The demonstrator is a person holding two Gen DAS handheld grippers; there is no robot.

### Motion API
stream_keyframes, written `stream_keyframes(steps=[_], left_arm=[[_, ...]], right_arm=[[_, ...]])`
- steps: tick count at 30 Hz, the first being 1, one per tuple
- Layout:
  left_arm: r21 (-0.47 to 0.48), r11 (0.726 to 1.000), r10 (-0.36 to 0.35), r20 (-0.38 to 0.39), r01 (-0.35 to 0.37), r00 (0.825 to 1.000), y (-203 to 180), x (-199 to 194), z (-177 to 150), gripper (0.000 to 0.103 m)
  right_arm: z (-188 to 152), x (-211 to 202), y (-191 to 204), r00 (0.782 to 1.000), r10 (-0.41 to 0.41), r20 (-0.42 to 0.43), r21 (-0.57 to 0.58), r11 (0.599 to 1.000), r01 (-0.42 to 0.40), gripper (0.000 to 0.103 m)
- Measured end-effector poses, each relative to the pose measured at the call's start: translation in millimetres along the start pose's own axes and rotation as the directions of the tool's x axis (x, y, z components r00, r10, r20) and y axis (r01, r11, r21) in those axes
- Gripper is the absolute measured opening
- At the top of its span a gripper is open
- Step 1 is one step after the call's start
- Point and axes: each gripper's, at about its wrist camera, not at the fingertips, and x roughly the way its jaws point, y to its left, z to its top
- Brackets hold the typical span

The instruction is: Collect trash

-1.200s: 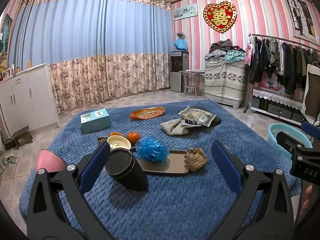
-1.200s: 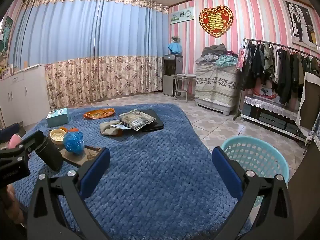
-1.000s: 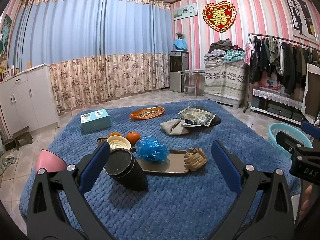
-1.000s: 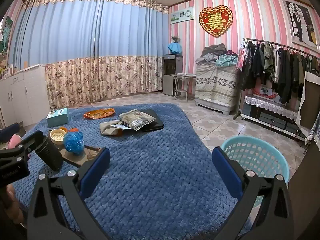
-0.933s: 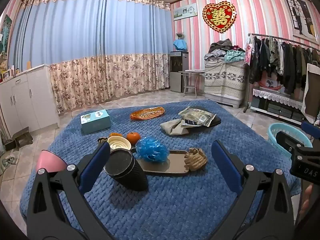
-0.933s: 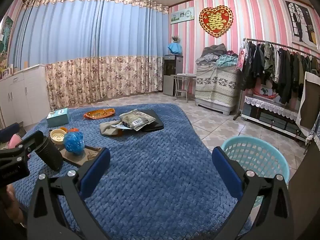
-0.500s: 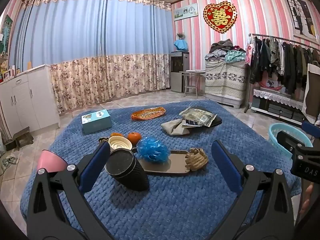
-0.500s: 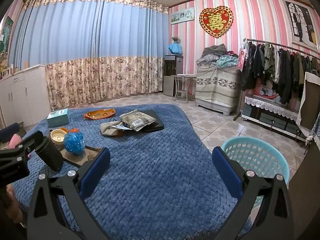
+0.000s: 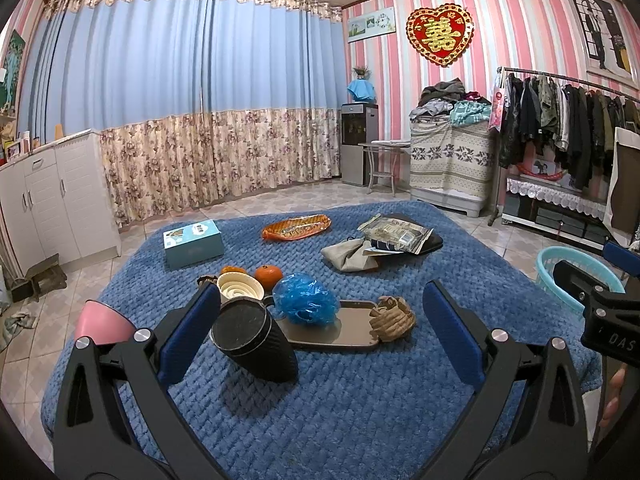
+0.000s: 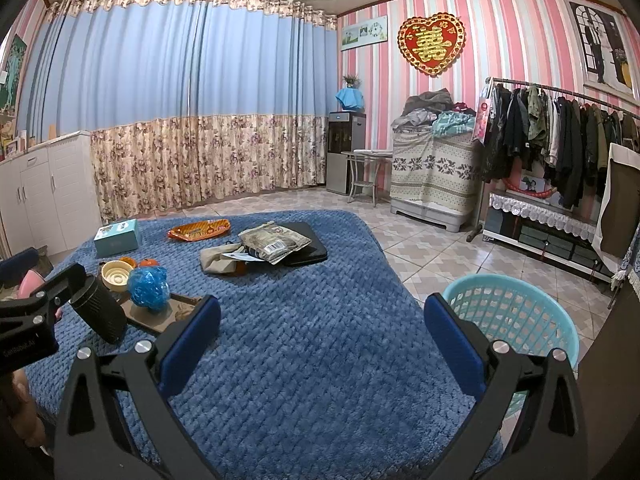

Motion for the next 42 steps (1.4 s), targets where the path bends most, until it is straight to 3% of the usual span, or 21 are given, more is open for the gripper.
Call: stream_keyframes(steps=[42], left_arm=[[0.001, 1.0, 0.0, -0.002, 0.0, 1.0, -0.2, 0.3, 0.0, 0.098]], right_arm=[[-0.6, -1.1, -2.6, 1.0, 0.002, 0.005, -0.003, 1.0, -0.002, 0.099]])
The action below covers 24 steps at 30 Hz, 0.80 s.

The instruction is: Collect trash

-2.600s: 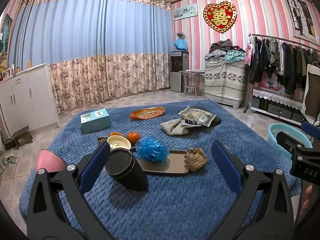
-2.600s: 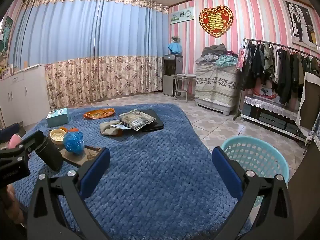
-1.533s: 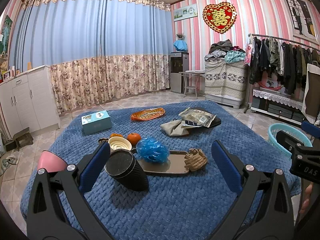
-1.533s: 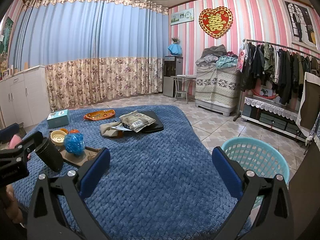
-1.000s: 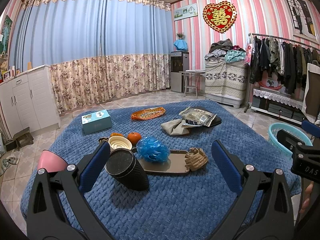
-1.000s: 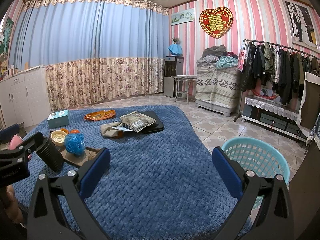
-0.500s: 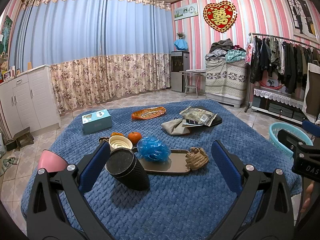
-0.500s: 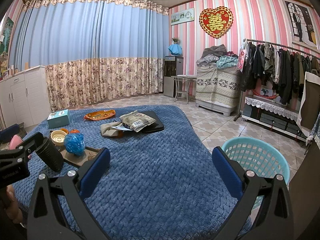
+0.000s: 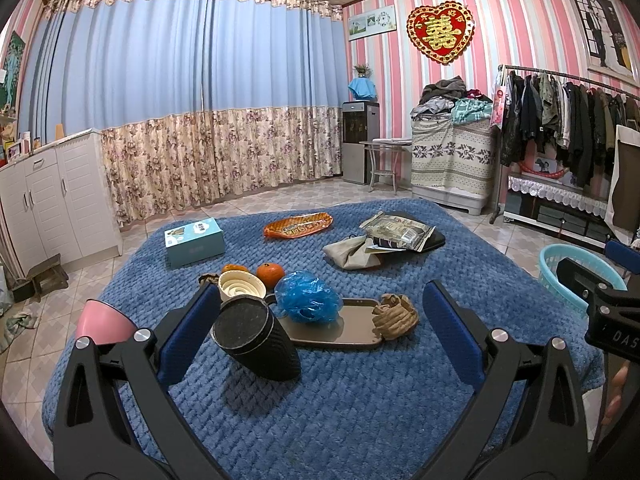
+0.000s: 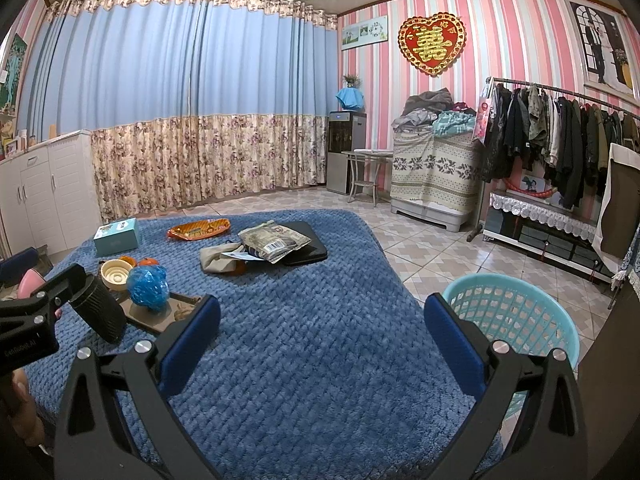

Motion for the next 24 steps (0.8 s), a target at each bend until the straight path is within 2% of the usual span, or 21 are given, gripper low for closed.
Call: stream_keyframes(steps=[24], left_arm=[[0.002, 1.0, -0.001, -0.005, 0.001, 1.0, 3.4, -0.3, -3.0, 0.098]], right_arm=[[0.8, 0.2, 0.1, 1.0, 0.0, -0.002, -0.002, 1.0, 0.0, 0.099]])
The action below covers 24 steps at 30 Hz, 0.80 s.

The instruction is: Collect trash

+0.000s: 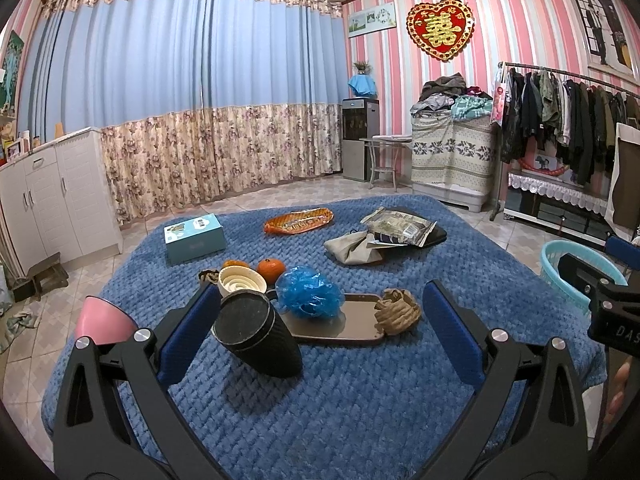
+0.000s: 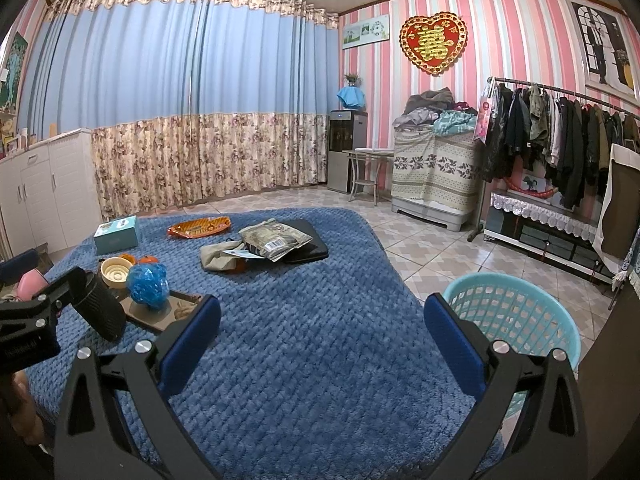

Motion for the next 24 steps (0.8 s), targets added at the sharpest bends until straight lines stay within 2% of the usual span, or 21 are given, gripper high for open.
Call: stream_keyframes(steps=[6, 11, 12, 16, 24], left_arm=[[0.0, 1.0, 0.0, -0.003, 0.0, 1.0, 0, 0, -1, 0.098], [-0.001, 1.0, 0.006, -0.018, -0.006, 1.0, 7, 3, -15, 0.098], [-0.002, 1.0, 0.008, -0.025, -0.008, 1.0, 5, 20, -24, 0.098], [-0.006, 1.0, 0.023, -0.051, -0.023, 0.998, 11, 29, -29, 0.098], [-0.011, 0.999, 0.039, -0.098, -0.04, 0.994, 27, 58, -25, 0.098]], right_arm=[[0, 0, 0, 1.0, 0.0, -0.001, -0.001, 1.0, 0.0, 0.099], [-1, 2, -1, 1.0, -0.004, -0.004, 0.001, 1.0, 0.004, 0.099], [-1, 2, -1, 1.0, -0.006, -0.005, 0.002, 1.0, 0.006, 0.099], [-14, 16, 2, 1.0, -0.009, -0.016, 0.012, 1.0, 0.009, 0.099], [-15, 31, -3, 0.998, -0.029, -0.055, 0.019, 0.999, 0.03, 0.099]])
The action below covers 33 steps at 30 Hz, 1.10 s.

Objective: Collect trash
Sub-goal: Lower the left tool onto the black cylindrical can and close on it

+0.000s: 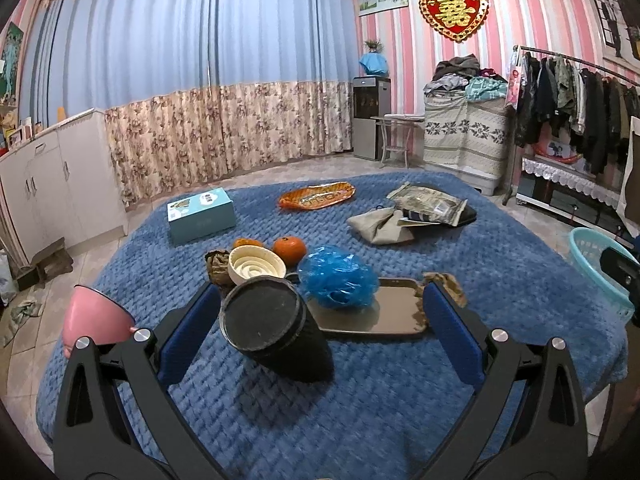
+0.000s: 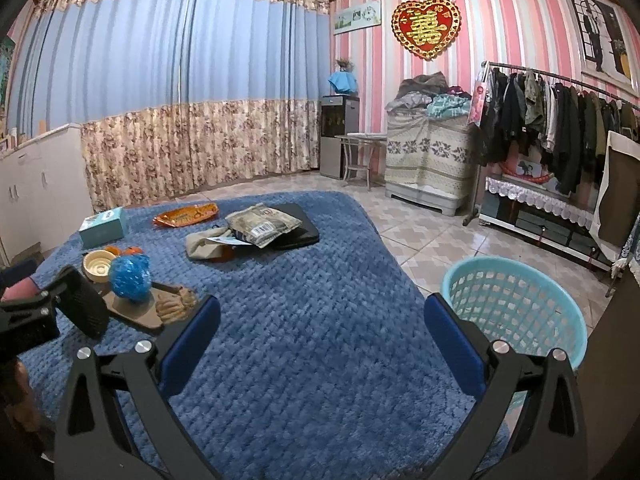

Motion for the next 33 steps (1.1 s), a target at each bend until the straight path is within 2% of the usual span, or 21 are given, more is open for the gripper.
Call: stream_keyframes(steps=[9, 14, 19, 21, 23, 26, 33], left_arm=[[0.03, 1.0, 0.003, -0.071, -0.001, 0.997, 18, 33, -6, 0.098], [0.012, 1.0, -0.018, -0.089, 0.02, 0.996, 27, 49, -9, 0.098], [-0.001, 0.998, -0.057, -0.099, 0.057, 0.993, 33, 58, -9, 0.097], [0.013, 0.998, -0.052, -0.097, 0.054, 0.994, 32, 60, -8, 0.094], [0.027, 0.998, -0.058, -0.103, 0.061, 0.993, 31, 63, -8, 0.077], [0.026, 0.997, -0.073, -0.11, 0.076, 0.991, 33, 68, -7, 0.063], [0.032, 0.996, -0.078, -0.08, 0.08, 0.994, 40, 59, -4, 0.061]], right_arm=[[-2, 18, 0, 0.999, -0.014, -0.049, 0.006, 1.0, 0.015, 0.099], [4, 23, 15, 0.999, -0.003, -0.05, -0.041, 0.999, 0.001, 0.099], [13, 18, 34, 0.999, -0.042, -0.015, -0.126, 0.991, 0.04, 0.099], [16, 14, 39, 0.998, -0.058, 0.008, -0.129, 0.99, 0.059, 0.099], [18, 15, 44, 0.998, -0.062, -0.001, -0.116, 0.991, 0.061, 0.099], [19, 22, 46, 0.999, -0.029, -0.042, -0.081, 0.996, 0.025, 0.099], [13, 35, 46, 0.994, 0.012, -0.11, 0.001, 1.0, -0.012, 0.099]])
